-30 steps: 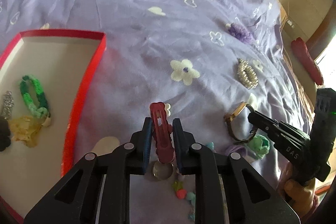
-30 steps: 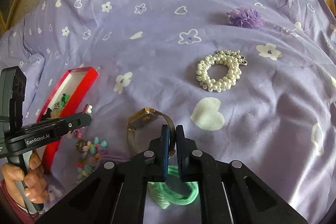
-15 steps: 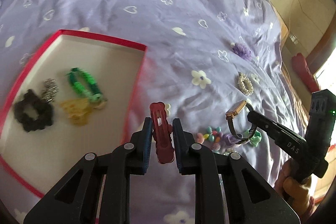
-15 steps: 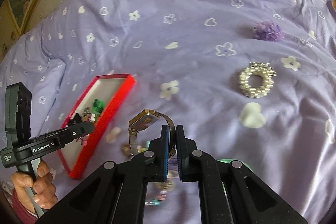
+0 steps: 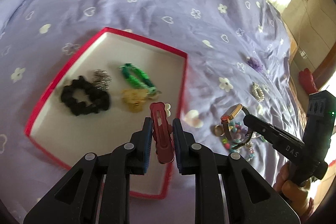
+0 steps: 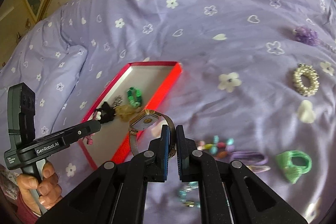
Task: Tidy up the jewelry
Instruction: 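Carry pink clip and watch into the red box and open both tools, then grasp the crystal bead strand with the left tool while the right grasps the mint-green hair tie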
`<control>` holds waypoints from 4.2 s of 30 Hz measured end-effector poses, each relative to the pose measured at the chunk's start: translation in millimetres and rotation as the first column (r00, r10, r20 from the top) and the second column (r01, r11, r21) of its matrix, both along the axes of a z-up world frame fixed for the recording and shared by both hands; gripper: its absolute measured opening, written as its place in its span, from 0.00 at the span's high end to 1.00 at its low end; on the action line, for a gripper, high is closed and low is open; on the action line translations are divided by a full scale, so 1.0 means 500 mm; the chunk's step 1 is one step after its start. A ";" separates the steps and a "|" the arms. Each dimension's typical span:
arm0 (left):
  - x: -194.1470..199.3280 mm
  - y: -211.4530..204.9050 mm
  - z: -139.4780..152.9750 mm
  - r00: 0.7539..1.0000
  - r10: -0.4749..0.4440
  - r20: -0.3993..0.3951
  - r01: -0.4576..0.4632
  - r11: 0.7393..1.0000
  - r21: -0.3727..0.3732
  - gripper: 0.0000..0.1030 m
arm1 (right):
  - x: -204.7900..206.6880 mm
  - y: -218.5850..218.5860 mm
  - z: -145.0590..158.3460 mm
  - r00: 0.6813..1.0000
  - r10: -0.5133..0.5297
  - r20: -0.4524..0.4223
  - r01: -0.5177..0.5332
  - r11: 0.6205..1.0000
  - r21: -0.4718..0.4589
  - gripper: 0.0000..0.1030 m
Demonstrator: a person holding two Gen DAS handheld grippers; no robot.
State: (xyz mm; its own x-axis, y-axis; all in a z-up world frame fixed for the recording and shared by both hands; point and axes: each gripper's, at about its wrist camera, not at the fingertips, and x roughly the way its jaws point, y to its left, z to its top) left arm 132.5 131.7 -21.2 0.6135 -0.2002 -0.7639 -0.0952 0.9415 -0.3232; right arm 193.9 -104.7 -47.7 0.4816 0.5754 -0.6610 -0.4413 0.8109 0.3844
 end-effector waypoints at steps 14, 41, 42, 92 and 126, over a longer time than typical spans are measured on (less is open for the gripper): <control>-0.025 0.110 -0.018 0.996 0.082 -0.016 -0.082 0.997 0.014 0.83 | -0.008 0.121 -0.004 0.996 0.085 -0.019 -0.085 0.996 0.021 0.94; 0.044 0.172 -0.124 0.989 0.089 -0.120 -0.076 0.992 0.105 0.83 | 0.035 0.314 -0.090 0.973 0.212 -0.095 -0.225 0.961 -0.163 0.94; 0.044 0.172 -0.126 0.988 0.090 -0.123 -0.078 0.991 0.105 0.83 | 0.035 0.315 -0.090 0.972 0.213 -0.096 -0.227 0.960 -0.165 0.94; -0.074 -0.083 -0.044 0.993 -0.068 -0.097 0.073 0.996 0.042 0.59 | -0.094 -0.121 -0.004 0.994 -0.103 -0.028 0.102 0.994 -0.051 0.64; 0.011 -0.345 -0.109 0.921 -0.343 -0.185 0.351 0.936 0.013 0.59 | -0.039 -0.296 -0.055 0.961 -0.272 -0.045 0.268 0.960 -0.081 0.55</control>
State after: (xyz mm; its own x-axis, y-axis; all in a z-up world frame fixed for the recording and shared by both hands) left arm 138.2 -40.8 -75.6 0.3660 -0.3391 -0.8666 0.1886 0.9389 -0.2877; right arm 174.2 -252.6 -75.4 0.5739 0.3780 -0.7265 -0.1817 0.9238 0.3371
